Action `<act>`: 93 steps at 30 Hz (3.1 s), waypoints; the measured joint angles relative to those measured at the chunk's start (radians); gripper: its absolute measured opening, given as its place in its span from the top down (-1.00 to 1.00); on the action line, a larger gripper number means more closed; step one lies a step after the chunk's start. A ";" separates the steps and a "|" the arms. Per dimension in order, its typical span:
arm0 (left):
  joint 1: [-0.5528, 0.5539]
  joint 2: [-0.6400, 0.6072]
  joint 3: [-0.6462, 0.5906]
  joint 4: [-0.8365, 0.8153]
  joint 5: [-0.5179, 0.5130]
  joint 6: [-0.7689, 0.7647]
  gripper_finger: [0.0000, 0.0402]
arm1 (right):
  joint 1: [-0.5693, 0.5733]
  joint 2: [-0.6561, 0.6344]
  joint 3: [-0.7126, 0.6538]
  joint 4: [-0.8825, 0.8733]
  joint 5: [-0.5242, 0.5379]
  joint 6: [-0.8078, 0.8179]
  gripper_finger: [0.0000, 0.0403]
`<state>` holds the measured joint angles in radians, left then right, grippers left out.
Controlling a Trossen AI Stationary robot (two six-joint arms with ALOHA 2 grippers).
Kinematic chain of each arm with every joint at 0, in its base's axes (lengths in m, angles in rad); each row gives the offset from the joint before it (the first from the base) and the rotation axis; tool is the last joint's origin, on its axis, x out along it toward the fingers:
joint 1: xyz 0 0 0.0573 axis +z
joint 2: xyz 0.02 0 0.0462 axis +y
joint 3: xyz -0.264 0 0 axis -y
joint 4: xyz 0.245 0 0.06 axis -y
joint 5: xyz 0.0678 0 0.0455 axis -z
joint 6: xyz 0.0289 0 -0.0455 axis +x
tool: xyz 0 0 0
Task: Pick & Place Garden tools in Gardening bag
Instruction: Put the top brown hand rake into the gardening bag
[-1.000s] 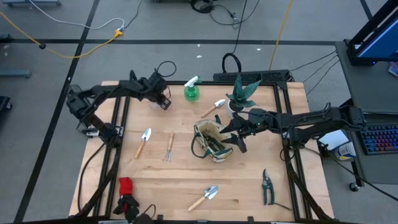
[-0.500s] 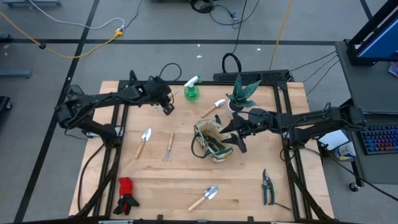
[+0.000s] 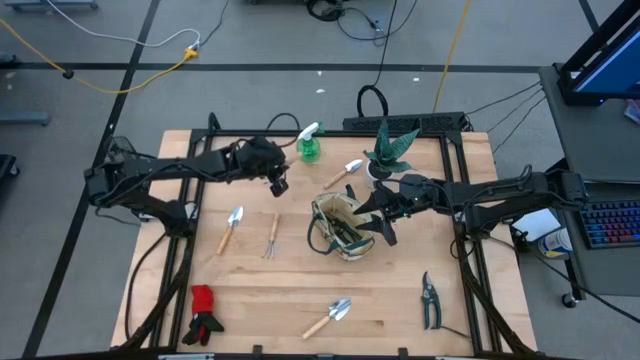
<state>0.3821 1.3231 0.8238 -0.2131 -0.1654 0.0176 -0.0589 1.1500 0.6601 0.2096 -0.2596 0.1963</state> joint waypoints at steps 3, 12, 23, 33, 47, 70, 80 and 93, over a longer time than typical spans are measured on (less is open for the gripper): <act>-0.028 0.000 0.000 0.032 0.000 0.007 0.62 | 0.000 0.000 0.000 0.000 0.000 0.000 -0.04; -0.104 0.000 0.000 0.086 0.001 0.031 0.62 | 0.000 0.000 0.000 0.000 0.000 0.000 -0.04; -0.185 0.000 0.000 0.229 0.001 0.064 0.62 | 0.000 0.000 0.000 0.000 0.000 0.000 -0.04; -0.243 0.000 0.000 0.351 0.001 0.095 0.62 | 0.000 0.000 0.000 0.000 0.000 0.000 -0.04; -0.314 0.000 0.000 0.479 0.003 0.137 0.62 | 0.000 0.000 0.000 0.000 0.000 0.000 -0.04; -0.408 0.001 0.000 0.637 -0.019 0.298 0.62 | 0.000 0.000 0.000 0.000 0.000 0.000 -0.04; -0.411 0.017 0.001 0.710 -0.019 0.307 0.62 | 0.000 0.000 0.000 0.003 0.000 0.000 -0.04; -0.430 0.196 0.001 0.947 -0.018 0.442 0.62 | 0.000 0.000 0.000 0.003 0.000 0.000 -0.04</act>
<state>-0.0483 1.5188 0.8249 0.7338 -0.1833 0.4593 -0.0592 1.1503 0.6605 0.2125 -0.2594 0.1964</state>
